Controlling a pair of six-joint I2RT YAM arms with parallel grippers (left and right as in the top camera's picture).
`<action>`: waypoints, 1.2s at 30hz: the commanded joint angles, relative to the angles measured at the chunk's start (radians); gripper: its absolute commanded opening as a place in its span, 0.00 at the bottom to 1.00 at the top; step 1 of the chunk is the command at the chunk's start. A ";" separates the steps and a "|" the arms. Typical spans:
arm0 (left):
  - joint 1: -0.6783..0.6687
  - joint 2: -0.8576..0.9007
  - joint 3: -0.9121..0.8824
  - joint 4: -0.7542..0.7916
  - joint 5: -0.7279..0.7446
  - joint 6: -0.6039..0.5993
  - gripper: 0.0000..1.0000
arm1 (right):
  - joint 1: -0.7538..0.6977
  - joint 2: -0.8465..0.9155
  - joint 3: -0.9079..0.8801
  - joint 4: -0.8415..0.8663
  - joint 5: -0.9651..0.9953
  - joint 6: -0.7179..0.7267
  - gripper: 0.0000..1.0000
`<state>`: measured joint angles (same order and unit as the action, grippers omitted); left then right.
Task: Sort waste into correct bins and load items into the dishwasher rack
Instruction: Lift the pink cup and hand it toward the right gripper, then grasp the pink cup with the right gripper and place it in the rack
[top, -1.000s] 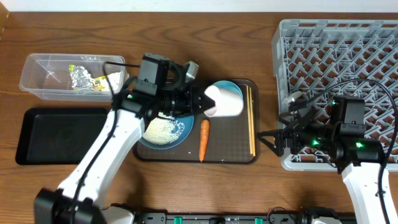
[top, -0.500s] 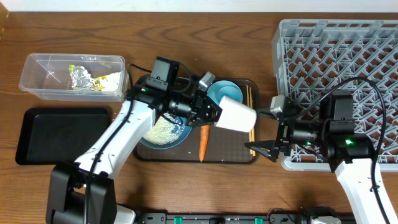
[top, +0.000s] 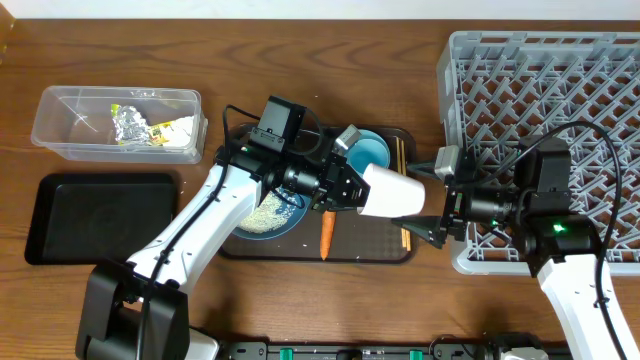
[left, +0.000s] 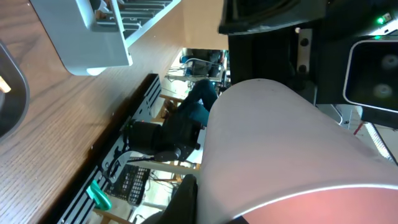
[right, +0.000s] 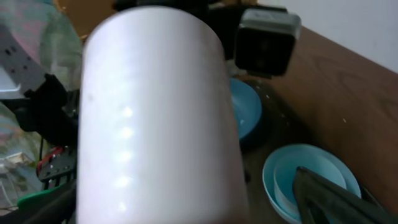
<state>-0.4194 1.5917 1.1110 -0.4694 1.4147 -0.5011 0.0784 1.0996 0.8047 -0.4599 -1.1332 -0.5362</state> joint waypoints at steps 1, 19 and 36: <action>-0.012 0.000 0.014 -0.003 0.010 0.005 0.06 | 0.028 0.005 0.018 0.025 -0.027 0.054 0.89; -0.012 0.000 0.014 -0.003 -0.005 0.002 0.08 | 0.084 0.005 0.018 0.052 -0.023 0.053 0.60; 0.044 -0.018 0.014 -0.048 -0.370 0.028 0.26 | 0.047 -0.011 0.018 0.050 0.403 0.312 0.40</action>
<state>-0.3996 1.5917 1.1110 -0.4847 1.1961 -0.4988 0.1562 1.0996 0.8047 -0.4156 -0.9058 -0.3279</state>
